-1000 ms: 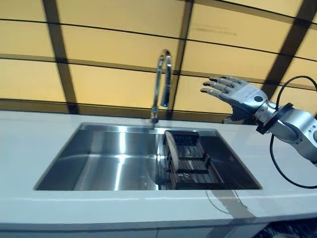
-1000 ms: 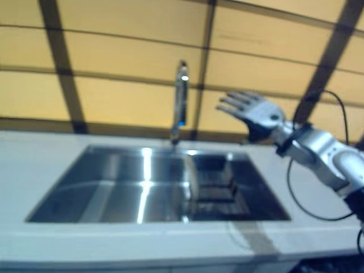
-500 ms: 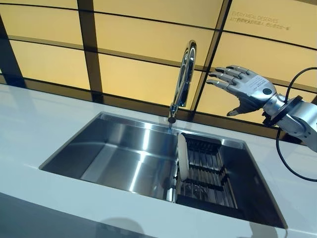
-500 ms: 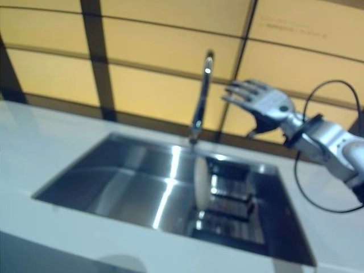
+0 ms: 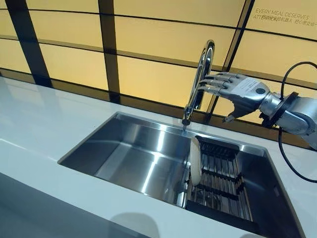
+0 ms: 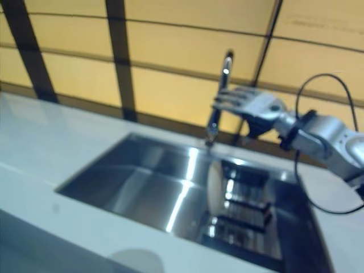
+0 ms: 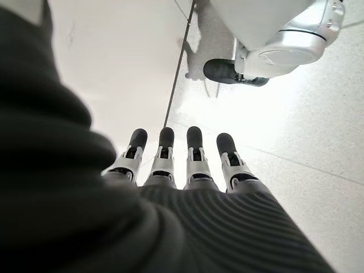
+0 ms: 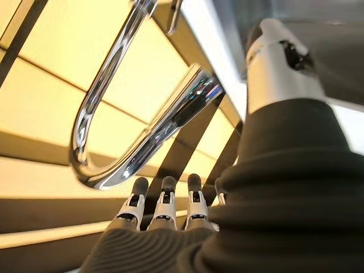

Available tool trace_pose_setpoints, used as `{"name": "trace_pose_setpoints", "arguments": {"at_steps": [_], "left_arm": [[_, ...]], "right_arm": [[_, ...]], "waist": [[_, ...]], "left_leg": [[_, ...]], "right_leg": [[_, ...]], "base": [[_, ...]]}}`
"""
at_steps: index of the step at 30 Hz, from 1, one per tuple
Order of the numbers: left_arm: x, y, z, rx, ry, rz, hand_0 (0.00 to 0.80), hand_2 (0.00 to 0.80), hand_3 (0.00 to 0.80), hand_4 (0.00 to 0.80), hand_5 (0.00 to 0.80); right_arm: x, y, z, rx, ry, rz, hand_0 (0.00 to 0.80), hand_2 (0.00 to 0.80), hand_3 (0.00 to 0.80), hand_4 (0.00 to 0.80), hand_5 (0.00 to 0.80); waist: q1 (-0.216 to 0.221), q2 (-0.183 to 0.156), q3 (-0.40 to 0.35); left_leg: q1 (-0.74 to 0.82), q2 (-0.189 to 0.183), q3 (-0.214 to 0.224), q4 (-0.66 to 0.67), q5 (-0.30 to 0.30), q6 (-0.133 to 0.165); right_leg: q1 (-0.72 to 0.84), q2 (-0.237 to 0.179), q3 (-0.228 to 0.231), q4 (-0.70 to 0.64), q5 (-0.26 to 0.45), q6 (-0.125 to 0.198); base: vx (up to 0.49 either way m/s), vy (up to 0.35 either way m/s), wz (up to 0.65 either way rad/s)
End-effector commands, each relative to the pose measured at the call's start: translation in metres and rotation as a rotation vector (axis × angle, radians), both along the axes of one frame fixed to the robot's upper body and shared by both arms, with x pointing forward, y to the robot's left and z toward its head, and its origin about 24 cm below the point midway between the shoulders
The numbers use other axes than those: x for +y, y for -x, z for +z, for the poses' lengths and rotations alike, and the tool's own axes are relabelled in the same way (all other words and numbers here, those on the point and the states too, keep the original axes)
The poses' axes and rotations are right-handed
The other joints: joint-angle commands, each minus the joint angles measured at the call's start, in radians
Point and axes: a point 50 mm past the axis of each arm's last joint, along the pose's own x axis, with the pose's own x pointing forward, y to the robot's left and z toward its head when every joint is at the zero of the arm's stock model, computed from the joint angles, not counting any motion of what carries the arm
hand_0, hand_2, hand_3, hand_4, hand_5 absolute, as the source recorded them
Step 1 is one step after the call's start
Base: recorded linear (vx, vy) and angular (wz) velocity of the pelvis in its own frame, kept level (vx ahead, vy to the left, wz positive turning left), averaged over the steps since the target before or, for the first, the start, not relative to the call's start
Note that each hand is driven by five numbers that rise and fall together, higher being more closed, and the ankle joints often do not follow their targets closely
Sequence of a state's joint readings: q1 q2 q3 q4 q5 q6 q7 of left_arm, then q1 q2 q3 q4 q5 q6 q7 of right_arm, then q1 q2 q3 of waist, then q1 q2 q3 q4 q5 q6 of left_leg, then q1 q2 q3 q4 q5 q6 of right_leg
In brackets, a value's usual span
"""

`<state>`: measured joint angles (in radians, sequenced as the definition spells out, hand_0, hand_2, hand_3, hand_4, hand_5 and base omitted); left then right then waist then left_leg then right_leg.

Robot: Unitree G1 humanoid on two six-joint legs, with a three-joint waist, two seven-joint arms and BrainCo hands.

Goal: Take plates into dishwasher

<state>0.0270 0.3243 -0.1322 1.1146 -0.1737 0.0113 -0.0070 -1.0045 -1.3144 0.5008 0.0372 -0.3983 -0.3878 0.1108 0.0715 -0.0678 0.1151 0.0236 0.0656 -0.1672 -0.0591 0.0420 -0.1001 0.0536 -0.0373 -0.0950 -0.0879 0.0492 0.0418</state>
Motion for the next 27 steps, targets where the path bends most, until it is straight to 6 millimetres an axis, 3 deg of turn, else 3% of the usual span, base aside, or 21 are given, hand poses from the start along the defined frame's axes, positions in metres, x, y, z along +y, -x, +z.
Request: {"name": "trace_pose_setpoints", "arguments": {"at_steps": [1, 17, 27], "left_arm": [[0.006, -0.008, 0.005, -0.035, -0.031, -0.037, 0.0, 0.0, 0.0, 0.0, 0.0], [0.006, -0.002, 0.003, -0.012, -0.029, -0.029, 0.0, 0.0, 0.0, 0.0, 0.0], [0.002, -0.004, 0.002, -0.01, -0.018, -0.048, 0.0, 0.0, 0.0, 0.0, 0.0]], "right_arm": [[0.007, -0.006, -0.001, 0.062, 0.0, 0.003, 0.0, 0.0, 0.0, 0.0, 0.0], [0.017, -0.009, -0.042, 0.215, 0.144, 0.047, 0.0, 0.0, 0.0, 0.0, 0.0], [0.045, 0.004, -0.054, 0.286, 0.241, 0.161, 0.0, 0.0, 0.0, 0.0, 0.0]], "waist": [[0.024, -0.034, -0.057], [0.015, -0.016, -0.061], [0.021, -0.013, -0.065]], "left_leg": [[-0.013, 0.01, 0.067, -0.016, 0.012, 0.024], [-0.003, 0.016, 0.078, -0.028, 0.02, 0.017], [0.01, 0.019, 0.083, -0.028, 0.018, 0.018]], "right_leg": [[0.0, -0.014, -0.015, 0.001, -0.01, 0.012], [0.02, -0.014, -0.027, 0.001, -0.029, 0.002], [0.038, -0.013, -0.034, 0.001, -0.036, -0.003]], "base": [[0.0, 0.0, 0.0], [0.002, -0.001, 0.0], [0.0, 0.0, 0.0]]}}
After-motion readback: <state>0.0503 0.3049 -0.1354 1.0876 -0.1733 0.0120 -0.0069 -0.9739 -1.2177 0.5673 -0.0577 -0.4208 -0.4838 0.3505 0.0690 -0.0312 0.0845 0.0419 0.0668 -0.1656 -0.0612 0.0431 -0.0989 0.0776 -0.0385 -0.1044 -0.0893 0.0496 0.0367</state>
